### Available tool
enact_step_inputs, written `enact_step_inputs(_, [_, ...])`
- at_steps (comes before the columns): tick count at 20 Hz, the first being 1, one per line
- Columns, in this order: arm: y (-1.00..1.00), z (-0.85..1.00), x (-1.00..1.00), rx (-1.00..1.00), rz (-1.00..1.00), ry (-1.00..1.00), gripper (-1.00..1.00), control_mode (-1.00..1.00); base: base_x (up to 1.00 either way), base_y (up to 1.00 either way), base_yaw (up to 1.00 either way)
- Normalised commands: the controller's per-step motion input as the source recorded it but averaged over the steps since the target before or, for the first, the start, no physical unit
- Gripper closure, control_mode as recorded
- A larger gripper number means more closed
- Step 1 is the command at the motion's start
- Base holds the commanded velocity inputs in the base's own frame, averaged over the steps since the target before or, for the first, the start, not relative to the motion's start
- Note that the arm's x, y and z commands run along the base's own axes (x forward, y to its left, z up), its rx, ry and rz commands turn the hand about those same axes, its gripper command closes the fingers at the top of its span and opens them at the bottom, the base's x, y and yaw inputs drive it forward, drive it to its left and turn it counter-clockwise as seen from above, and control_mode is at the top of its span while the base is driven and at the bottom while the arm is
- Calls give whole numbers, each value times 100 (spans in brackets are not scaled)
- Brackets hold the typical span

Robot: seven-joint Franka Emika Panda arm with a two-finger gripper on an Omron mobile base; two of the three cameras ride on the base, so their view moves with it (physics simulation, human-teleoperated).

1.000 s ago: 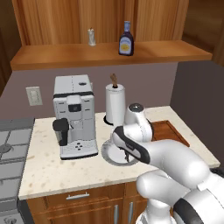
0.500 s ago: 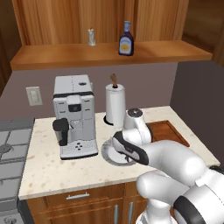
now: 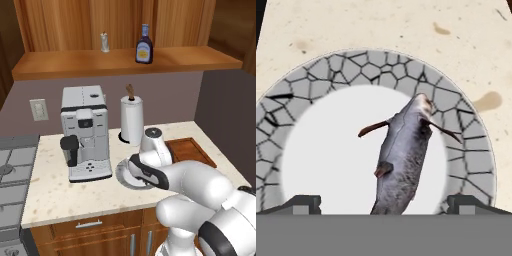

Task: Pick the fish from the plate and place it on the cutting board. Then pick the condiment bottle from the cabinet and place it next to the cutting board.

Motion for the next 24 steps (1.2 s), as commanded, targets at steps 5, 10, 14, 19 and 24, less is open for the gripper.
enact_step_inputs(5, [0, -11, 2, 0, -3, 0, -100, -100, 0, 0, 0])
enact_step_inputs(10, [0, -11, 7, 0, -4, 0, -100, -100, 0, 0, 0])
enact_step_inputs(14, [0, -10, 10, 0, -3, 0, -100, -100, 0, 0, 0])
enact_step_inputs(19, [0, -10, 10, 0, -2, 0, -100, -100, 0, 0, 0])
enact_step_inputs(24, [0, -10, 8, 0, -1, 0, -100, -100, 0, 0, 0])
